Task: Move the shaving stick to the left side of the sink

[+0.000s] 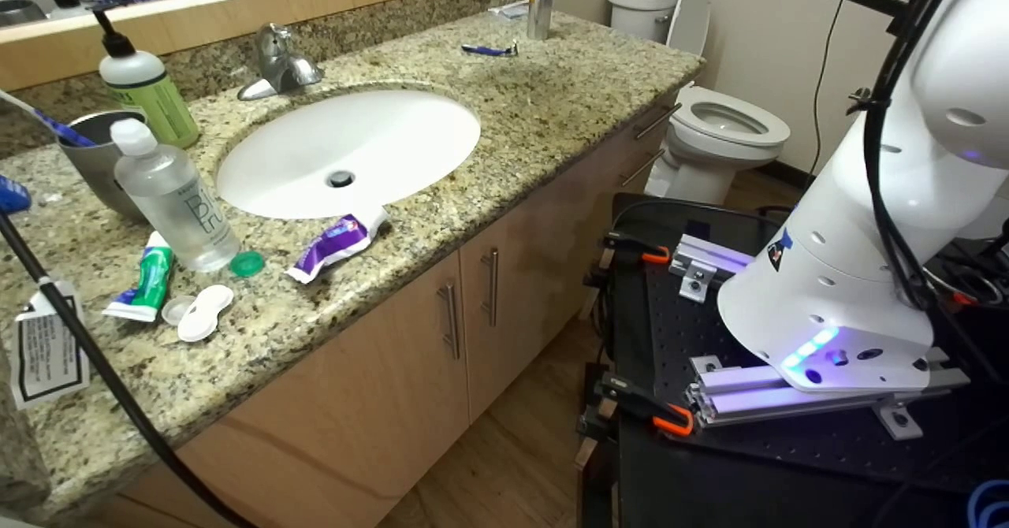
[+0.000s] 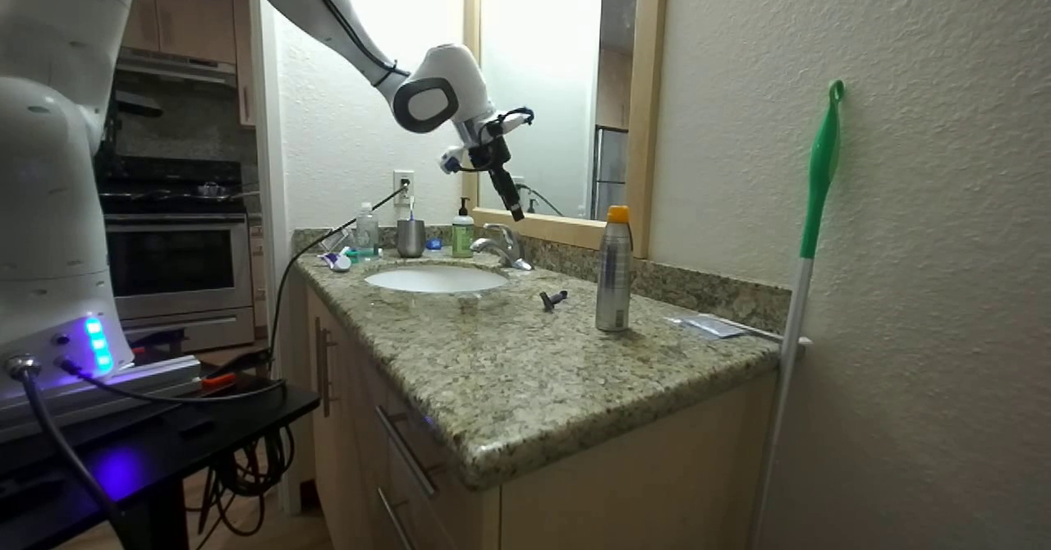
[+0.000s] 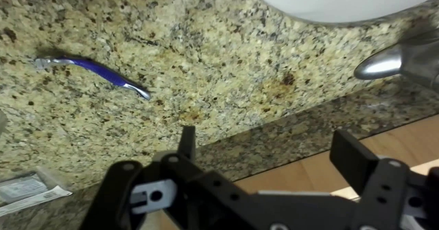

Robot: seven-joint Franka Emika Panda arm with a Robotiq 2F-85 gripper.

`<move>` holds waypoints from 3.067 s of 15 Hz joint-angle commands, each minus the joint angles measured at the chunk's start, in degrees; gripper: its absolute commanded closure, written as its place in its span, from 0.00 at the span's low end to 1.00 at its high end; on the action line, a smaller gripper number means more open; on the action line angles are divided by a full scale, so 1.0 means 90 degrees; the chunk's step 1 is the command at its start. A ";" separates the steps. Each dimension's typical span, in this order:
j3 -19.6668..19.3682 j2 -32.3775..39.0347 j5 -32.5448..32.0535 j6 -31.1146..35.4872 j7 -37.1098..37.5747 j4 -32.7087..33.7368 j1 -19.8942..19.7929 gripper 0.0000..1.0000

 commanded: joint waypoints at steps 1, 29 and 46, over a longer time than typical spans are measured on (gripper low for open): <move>0.0272 0.0343 0.0114 -0.1424 -0.1689 0.1008 -0.1001 0.00; -0.0506 0.1575 -0.1832 -0.2572 -0.4485 0.2109 -0.0296 0.00; -0.0274 0.2573 -0.2114 -0.2068 -0.4284 0.2436 -0.0608 0.00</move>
